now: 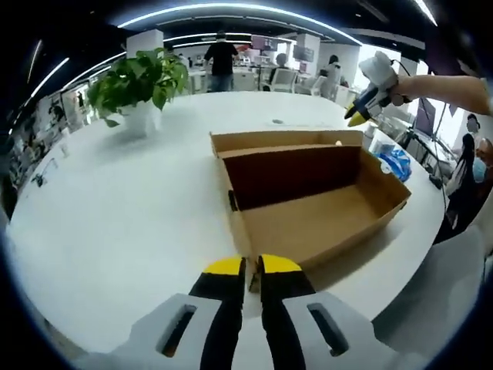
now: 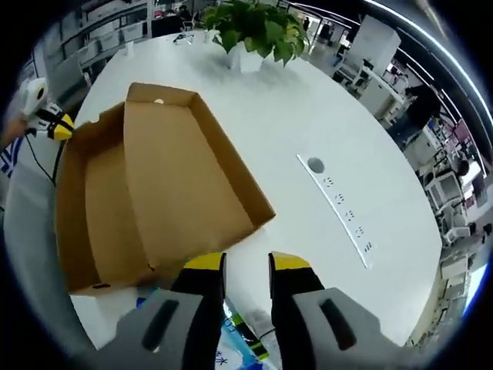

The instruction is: Operate the shoe box by opening the lid, removing the specified soft item, and placing it in the target area until the item is outside and the box remains undamaged.

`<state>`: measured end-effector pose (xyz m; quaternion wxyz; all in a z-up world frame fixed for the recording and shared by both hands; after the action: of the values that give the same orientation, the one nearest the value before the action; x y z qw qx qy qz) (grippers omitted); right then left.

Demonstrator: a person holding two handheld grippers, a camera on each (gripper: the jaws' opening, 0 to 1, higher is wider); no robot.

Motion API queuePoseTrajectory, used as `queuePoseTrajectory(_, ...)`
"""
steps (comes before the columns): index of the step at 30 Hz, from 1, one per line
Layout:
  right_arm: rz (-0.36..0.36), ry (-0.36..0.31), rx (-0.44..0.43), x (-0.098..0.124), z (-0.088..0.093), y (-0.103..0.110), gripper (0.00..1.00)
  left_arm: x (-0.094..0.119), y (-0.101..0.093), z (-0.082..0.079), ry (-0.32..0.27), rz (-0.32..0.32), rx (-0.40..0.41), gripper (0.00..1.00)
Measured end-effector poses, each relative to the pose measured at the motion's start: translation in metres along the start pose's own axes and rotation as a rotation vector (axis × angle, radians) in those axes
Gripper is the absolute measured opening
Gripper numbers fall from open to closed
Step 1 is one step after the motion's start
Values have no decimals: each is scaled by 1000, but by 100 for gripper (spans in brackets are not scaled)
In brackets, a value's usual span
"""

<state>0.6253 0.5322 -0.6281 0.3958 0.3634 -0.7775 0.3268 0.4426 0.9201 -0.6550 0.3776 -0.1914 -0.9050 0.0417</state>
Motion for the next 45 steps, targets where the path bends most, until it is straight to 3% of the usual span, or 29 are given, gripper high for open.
queuePoseTrajectory(7, -17, 0, -37, -12, -1, 3, 17, -1, 1, 1, 3, -7, 1, 3)
queuePoseTrajectory(18, -27, 4, -166, -32, -3, 5, 15, -3, 5, 2, -1, -10, 24, 2)
queuePoseTrajectory(23, -5, 51, -300, -39, -1, 5, 14, -3, 6, 2, -1, -12, 27, 2)
queuePoseTrajectory(26, -10, 54, -329, -42, -2, 6, 13, -4, 7, 2, 1, -12, 25, 2)
queuePoseTrajectory(39, 33, 82, -417, -42, -3, 8, 5, -5, 9, 3, -2, -3, 85, 1)
queuePoseTrajectory(45, 52, 80, -407, -37, -3, 10, 3, -5, 6, 2, 1, -1, 85, 1)
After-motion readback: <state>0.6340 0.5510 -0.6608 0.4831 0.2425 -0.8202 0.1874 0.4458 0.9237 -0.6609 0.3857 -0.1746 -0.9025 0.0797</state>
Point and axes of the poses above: the point that each gripper's makers call its tool centre point, and the gripper's own axes: x roughly backward along the fingers, y roughly to its left, z roughly out of its underside, the point moved 8 cm from there along x, roughly backward along the fingers, and after that the axes turned 10 degrees about x, right-handed, at the moved point
